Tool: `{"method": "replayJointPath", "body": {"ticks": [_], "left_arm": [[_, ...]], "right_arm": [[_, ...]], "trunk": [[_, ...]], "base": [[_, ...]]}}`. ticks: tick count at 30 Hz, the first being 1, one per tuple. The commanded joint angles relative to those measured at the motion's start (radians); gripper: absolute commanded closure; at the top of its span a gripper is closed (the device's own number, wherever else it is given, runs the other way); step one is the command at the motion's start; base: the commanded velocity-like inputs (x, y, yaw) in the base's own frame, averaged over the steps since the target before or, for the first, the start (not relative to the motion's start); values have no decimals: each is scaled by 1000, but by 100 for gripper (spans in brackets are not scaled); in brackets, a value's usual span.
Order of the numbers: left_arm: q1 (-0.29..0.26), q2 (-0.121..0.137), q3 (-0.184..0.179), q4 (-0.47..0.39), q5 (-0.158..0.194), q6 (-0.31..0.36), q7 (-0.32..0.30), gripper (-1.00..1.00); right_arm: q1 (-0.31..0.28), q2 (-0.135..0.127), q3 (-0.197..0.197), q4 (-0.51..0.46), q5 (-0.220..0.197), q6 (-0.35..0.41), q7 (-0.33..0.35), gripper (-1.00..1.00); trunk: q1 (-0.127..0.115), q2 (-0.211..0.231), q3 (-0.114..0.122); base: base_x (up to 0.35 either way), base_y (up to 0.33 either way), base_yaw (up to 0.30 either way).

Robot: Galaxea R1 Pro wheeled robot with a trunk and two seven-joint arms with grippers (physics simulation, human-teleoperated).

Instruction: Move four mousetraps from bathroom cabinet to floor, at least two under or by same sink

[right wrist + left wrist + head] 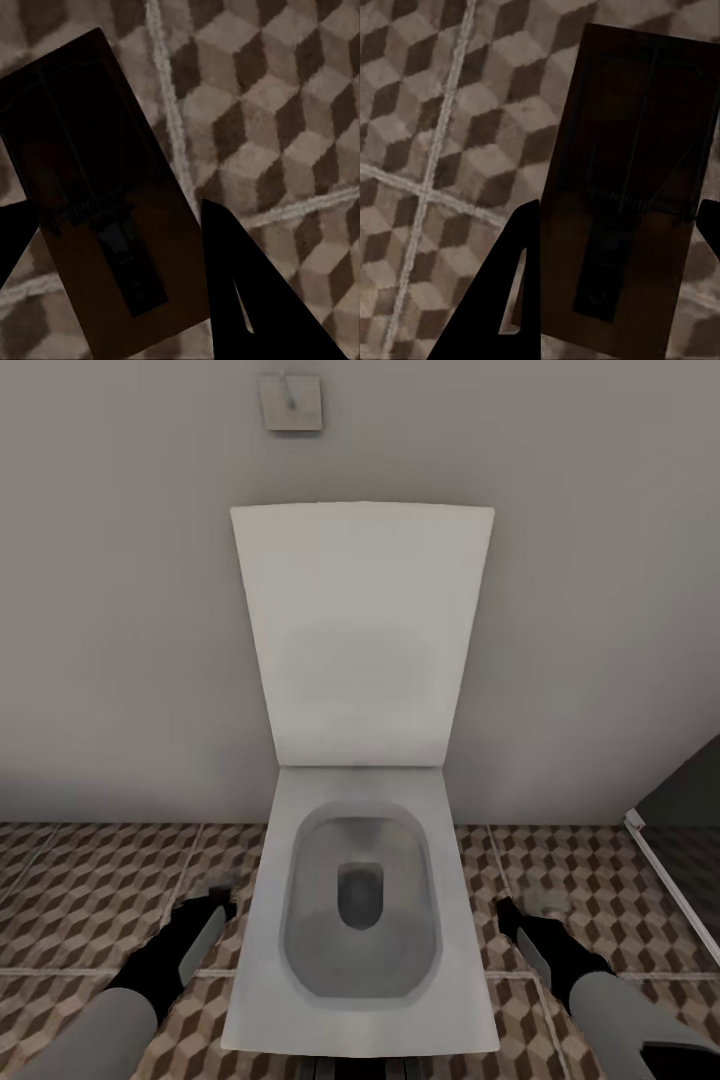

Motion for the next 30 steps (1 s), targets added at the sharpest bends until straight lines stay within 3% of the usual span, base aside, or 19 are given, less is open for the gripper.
{"method": "replayJointPath", "body": {"ticks": [1, 6, 14, 30], "left_arm": [[-1, 1, -8, 20, 8, -12, 8, 100], [-1, 1, -10, 109, 3, -62, -24, 100], [-1, -2, -12, 141, -1, -78, -104, 100], [-1, -4, -14, 171, -1, -119, -120, 100]], "right_arm": [[0, 0, -1, 13, -7, -6, -1, 100], [0, -1, 2, 71, -7, -35, 2, 100], [0, -1, 3, 87, -6, -44, 11, 100], [0, 1, 45, 89, -3, -63, 18, 100]], "trunk": [[0, 0, -1], [0, 0, -1], [0, 0, -1], [0, 0, -1]], "base": [[0, 0, 0], [0, 0, 0], [0, 0, 0], [0, 0, 0]]}}
